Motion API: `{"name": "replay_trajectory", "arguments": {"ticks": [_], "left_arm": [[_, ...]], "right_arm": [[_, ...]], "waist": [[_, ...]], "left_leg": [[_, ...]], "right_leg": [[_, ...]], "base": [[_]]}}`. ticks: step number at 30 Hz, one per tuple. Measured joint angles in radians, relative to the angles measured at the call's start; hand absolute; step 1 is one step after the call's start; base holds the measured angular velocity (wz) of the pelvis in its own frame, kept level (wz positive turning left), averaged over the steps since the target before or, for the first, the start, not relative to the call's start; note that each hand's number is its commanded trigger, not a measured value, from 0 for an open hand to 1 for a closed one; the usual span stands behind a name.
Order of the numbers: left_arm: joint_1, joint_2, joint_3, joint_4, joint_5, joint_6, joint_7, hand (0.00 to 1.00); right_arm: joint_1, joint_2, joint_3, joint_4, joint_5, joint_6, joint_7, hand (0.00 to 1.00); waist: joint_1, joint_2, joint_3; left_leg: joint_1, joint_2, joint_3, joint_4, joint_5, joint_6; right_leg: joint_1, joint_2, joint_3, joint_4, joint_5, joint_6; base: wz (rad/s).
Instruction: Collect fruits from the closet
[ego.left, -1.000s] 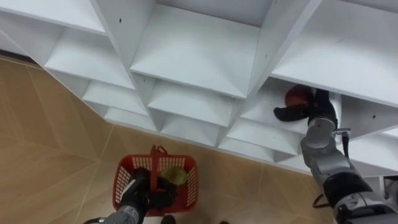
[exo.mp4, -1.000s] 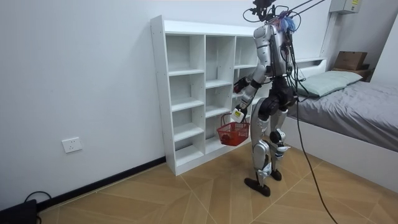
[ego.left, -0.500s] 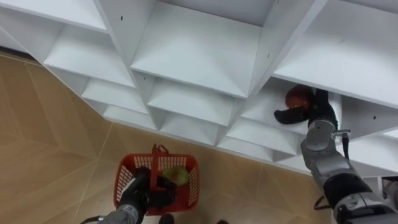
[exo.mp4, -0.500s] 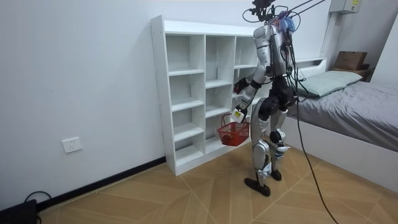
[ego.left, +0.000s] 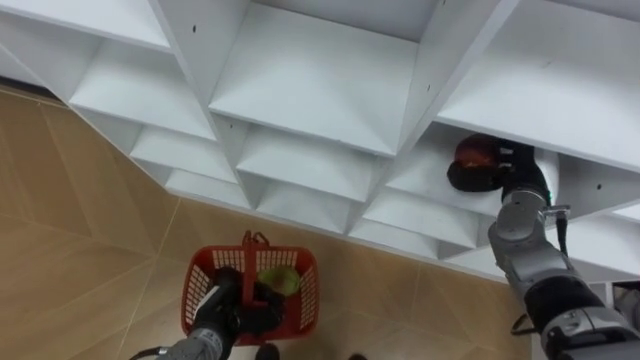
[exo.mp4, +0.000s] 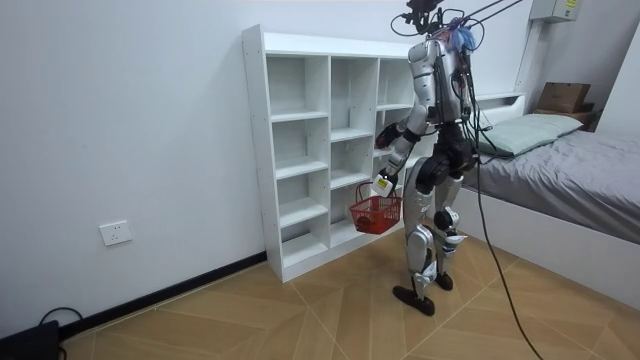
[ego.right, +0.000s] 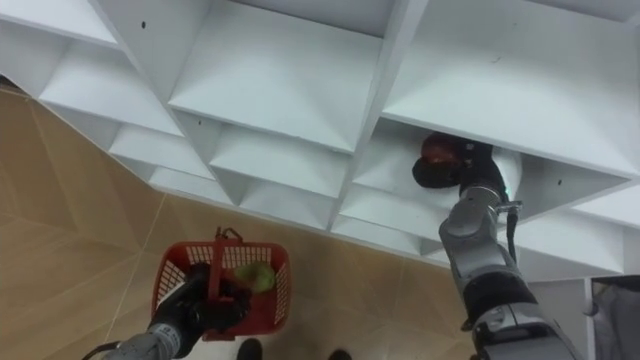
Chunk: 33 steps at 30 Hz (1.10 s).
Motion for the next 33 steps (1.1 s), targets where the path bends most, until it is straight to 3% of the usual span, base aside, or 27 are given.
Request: {"name": "replay_trajectory", "arguments": {"ticks": [26,33], "left_arm": [[0.000,0.002,-0.017,0.000,0.000,0.000,-0.014,1.00],[0.006,-0.013,-0.018,-0.040,-0.006,0.003,-0.012,1.00]], "right_arm": [[0.000,0.000,0.011,-0.017,-0.063,0.012,0.043,1.00],[0.103,0.014,0.049,-0.244,-0.087,0.020,0.095,1.00]], "waist": [[0.000,0.004,-0.0025],[-0.027,0.014,-0.0111]], "left_leg": [[0.009,0.001,0.005,0.009,0.000,0.000],[0.061,0.001,0.009,0.011,0.000,0.000]], "right_leg": [[0.006,0.000,0.001,0.008,0.000,-0.001],[0.060,-0.001,0.001,0.008,0.000,0.000]], "base": [[0.00],[0.01]]}}
